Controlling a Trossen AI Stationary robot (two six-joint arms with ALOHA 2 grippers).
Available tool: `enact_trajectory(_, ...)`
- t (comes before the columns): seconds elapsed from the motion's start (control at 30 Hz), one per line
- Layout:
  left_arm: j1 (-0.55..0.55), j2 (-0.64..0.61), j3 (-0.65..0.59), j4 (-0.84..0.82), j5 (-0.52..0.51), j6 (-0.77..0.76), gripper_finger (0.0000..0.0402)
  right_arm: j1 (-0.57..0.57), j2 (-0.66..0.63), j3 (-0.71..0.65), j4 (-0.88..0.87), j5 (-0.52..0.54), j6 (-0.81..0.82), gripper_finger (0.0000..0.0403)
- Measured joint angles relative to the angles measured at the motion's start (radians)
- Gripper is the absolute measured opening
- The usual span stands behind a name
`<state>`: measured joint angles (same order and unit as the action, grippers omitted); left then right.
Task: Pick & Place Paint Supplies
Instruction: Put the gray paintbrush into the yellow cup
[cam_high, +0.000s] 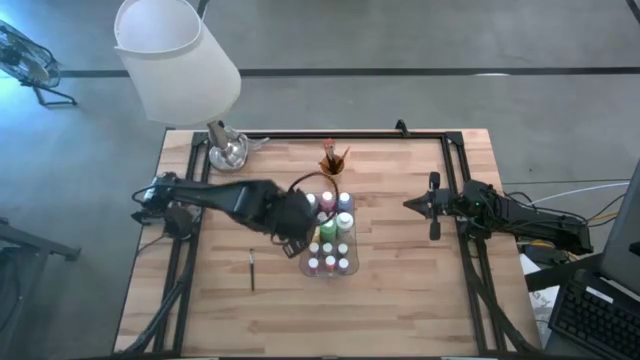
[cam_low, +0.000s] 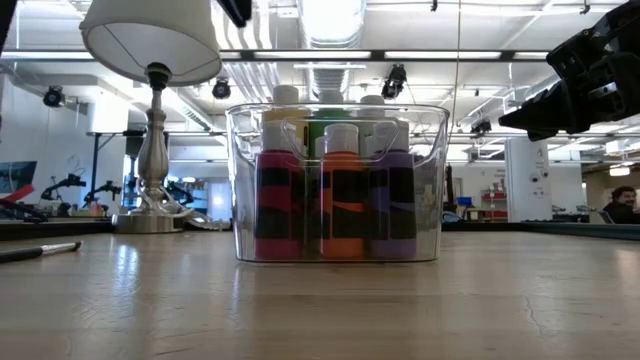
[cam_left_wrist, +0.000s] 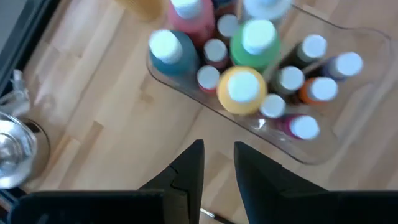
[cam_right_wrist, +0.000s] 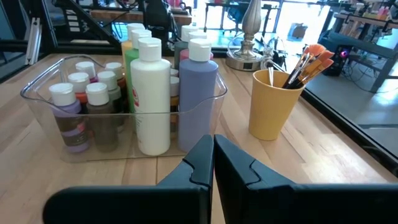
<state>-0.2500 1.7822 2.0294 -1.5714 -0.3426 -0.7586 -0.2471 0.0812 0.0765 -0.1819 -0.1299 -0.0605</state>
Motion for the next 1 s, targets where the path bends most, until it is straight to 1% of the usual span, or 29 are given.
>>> enact_trajectory(0.47,-0.195,-0.059,-0.154,0.001,-0.015,-0.277,0.0094,0.0,0.0,0.0,0.0,0.0,0.0,0.0008)
enact_trajectory(0.67,-0.264,-0.088,-0.255,0.0,-0.014,-0.43,0.0094,0.0,0.0,0.0,0.0,0.0,0.0,0.0008)
enact_trajectory(0.9,-0.334,-0.139,-0.37,0.0,0.01,-0.609,0.0094,0.0,0.0,0.0,0.0,0.0,0.0,0.0008)
enact_trajectory(1.0,-0.35,-0.166,-0.424,0.001,-0.017,-0.692,0.0094,0.0,0.0,0.0,0.0,0.0,0.0,0.0008)
